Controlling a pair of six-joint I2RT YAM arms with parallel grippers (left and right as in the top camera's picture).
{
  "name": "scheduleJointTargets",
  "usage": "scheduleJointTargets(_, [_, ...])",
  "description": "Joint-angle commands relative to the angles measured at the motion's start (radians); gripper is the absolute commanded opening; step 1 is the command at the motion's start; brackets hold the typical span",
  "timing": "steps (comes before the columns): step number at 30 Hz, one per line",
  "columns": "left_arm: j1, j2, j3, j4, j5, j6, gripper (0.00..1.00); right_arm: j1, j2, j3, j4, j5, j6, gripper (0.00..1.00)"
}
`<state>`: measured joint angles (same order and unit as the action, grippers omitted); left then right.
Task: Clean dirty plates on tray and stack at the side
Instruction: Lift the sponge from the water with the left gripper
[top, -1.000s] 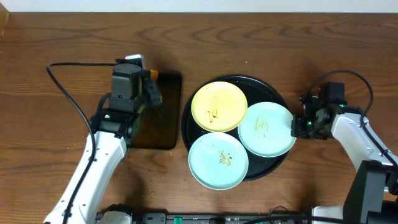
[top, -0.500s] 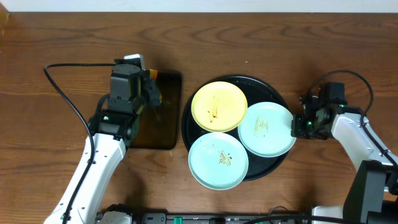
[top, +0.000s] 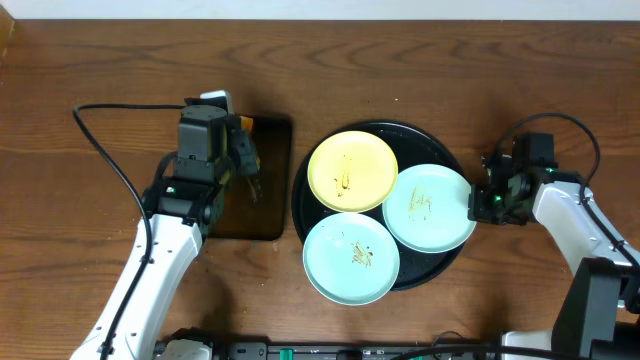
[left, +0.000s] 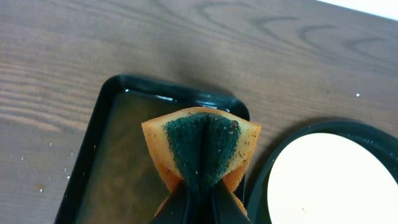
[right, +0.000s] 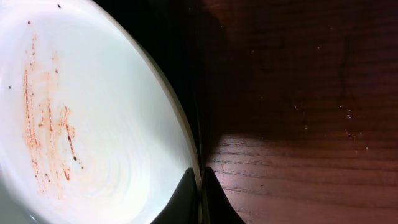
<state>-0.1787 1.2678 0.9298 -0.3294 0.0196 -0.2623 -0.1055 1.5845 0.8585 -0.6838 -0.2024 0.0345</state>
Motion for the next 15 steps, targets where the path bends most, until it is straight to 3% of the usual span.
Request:
scheduleJointTargets(1, [-0.002, -0.014, 0.01, -0.031, 0.003, -0.002, 0.08, -0.012, 0.013, 0.011, -0.006, 0.041, 0.002, 0.01])
scheduleJointTargets(7, [-0.001, 0.013, 0.01, -0.146, 0.052, -0.065, 0.07, -0.012, 0.013, 0.011, -0.007, 0.04, 0.002, 0.01])
scheduleJointTargets(12, [-0.002, 0.071, 0.018, -0.163, 0.092, -0.02, 0.08, -0.012, 0.013, 0.011, -0.017, 0.04, 0.002, 0.01])
scheduleJointTargets(15, [-0.002, 0.108, 0.042, -0.165, 0.206, 0.002, 0.07, -0.012, 0.013, 0.011, -0.023, 0.041, 0.002, 0.01])
